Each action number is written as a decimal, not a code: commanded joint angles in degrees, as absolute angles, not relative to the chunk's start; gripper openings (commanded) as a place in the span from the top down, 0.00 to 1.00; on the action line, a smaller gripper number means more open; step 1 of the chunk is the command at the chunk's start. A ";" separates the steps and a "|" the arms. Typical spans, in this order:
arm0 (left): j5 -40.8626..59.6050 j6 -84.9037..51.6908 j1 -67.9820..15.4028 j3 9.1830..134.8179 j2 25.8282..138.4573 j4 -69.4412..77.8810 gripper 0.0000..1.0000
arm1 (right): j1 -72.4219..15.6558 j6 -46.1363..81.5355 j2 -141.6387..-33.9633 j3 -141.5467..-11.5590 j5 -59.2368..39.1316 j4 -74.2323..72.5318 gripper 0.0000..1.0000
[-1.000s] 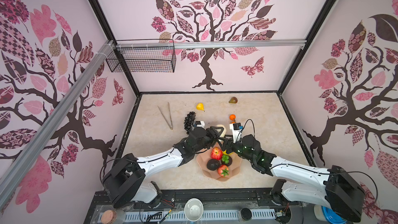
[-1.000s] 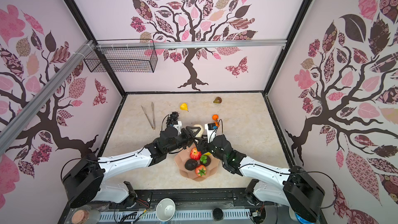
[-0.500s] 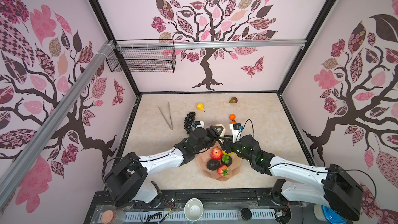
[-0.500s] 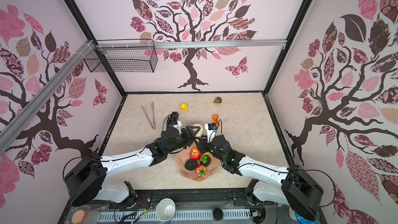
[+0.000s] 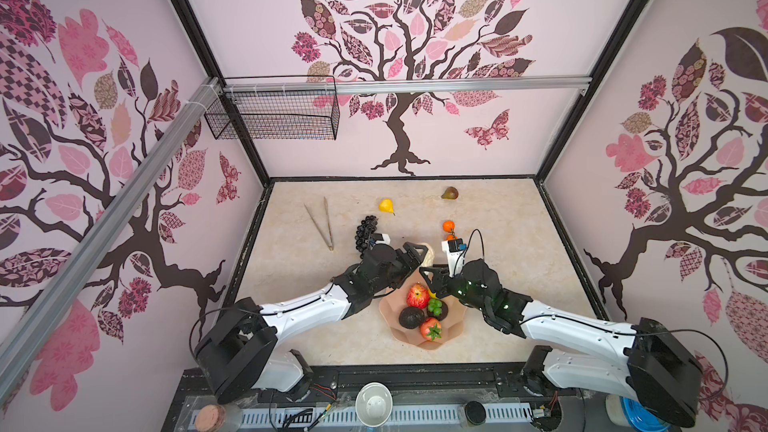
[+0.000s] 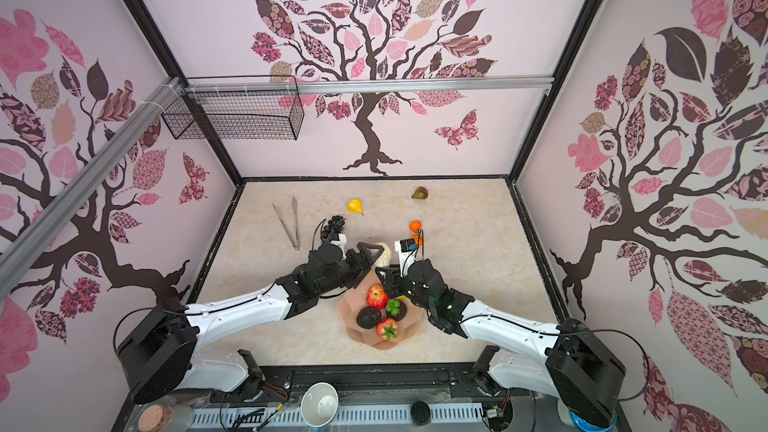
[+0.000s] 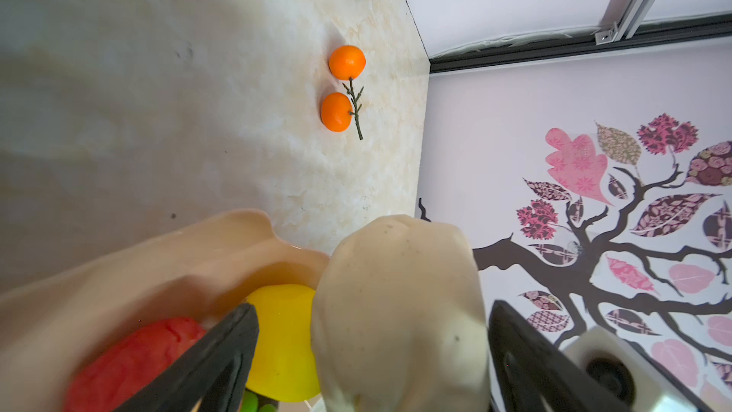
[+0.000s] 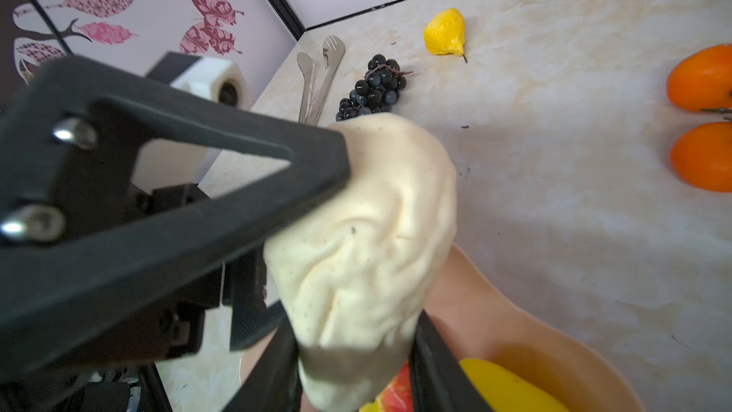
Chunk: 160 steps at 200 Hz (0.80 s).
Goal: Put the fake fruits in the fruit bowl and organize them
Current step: 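Close the right gripper on the cream pear held by the left gripper, then open the left gripper and draw it back while the right holds the pear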
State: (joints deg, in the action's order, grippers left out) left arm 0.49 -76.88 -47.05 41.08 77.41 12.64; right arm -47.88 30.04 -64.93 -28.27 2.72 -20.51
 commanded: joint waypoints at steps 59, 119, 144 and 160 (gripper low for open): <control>-9.11 -55.12 -34.85 39.19 57.96 -9.24 0.02 | -48.58 24.05 -63.13 -38.96 -4.74 0.10 0.61; -22.29 -39.85 -31.79 36.55 50.28 -16.84 0.02 | -54.58 20.80 -68.88 -45.92 -6.49 10.78 0.63; -26.07 -36.83 -31.82 34.68 48.73 -16.51 0.02 | -56.54 19.55 -71.15 -48.24 -6.58 12.58 0.62; -27.69 -36.21 -31.75 33.04 48.56 -15.30 0.02 | -56.78 18.54 -72.37 -49.40 -7.07 13.91 0.62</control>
State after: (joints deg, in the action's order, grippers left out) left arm -22.46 -40.95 -32.10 36.23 49.34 -15.27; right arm -56.10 20.99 -70.48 -46.09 -6.17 9.67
